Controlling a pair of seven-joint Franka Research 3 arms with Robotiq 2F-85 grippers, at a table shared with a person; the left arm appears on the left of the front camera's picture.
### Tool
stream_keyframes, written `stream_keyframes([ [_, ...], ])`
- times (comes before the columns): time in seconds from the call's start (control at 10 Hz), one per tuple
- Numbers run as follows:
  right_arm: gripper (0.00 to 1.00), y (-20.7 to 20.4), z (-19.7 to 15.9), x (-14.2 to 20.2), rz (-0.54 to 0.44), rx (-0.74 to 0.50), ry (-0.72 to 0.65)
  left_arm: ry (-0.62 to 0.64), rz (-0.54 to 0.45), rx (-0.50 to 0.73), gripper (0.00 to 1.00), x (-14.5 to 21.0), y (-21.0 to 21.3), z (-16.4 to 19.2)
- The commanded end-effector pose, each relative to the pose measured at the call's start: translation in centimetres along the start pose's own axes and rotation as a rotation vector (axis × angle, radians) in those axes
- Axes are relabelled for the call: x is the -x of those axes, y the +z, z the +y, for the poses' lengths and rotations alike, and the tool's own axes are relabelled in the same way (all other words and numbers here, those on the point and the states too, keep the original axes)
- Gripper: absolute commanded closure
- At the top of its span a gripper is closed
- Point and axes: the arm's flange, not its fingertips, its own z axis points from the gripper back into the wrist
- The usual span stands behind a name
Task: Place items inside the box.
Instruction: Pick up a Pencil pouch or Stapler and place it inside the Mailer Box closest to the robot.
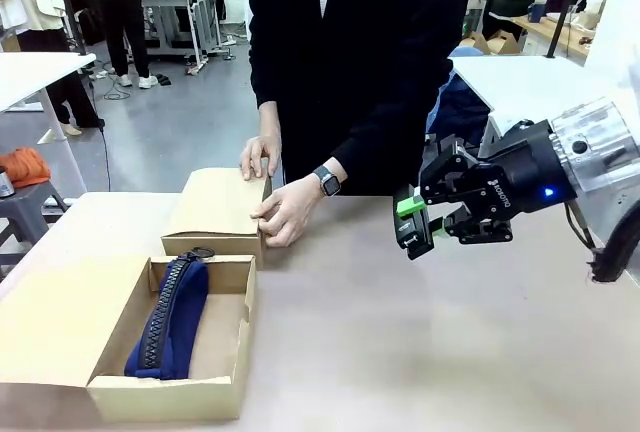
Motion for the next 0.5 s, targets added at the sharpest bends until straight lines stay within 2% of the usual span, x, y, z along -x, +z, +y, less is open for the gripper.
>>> stream_keyframes([
  [0.0,0.58,0.02,0.26,-0.08,0.001,-0.024,-0.02,-0.016,-0.005,0.019,0.0,0.21,-0.09,-0.07],
  [0.4,0.58,0.02,0.26,-0.08,0.001,-0.024,-0.02,-0.016,-0.005,0.019,0.0,0.21,-0.09,-0.07],
])
